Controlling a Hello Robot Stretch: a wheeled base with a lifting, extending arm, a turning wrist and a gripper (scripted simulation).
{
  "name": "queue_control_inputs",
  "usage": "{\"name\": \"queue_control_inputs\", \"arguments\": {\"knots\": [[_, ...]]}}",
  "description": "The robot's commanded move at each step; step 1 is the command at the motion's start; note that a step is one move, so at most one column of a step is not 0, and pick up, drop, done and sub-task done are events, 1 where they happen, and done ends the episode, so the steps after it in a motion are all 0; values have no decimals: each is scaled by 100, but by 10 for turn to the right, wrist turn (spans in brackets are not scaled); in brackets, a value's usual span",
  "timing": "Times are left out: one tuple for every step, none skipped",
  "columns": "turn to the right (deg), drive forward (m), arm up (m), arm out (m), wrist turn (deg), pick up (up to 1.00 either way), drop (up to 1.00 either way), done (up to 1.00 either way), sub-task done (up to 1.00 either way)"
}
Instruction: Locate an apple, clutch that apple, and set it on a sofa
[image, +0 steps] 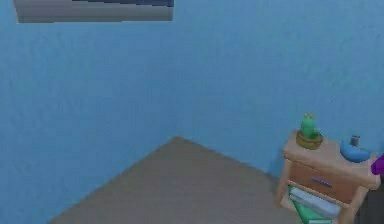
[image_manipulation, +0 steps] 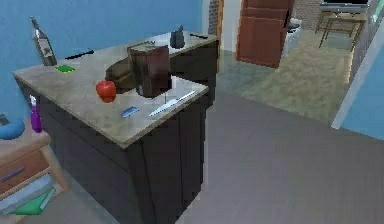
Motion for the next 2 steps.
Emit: {"name": "queue_control_inputs", "arguments": {"knots": [[-180, 0, 0, 0, 0, 0, 0, 0, 0], [450, 0, 0, 0, 0, 0, 0, 0, 0]]}}
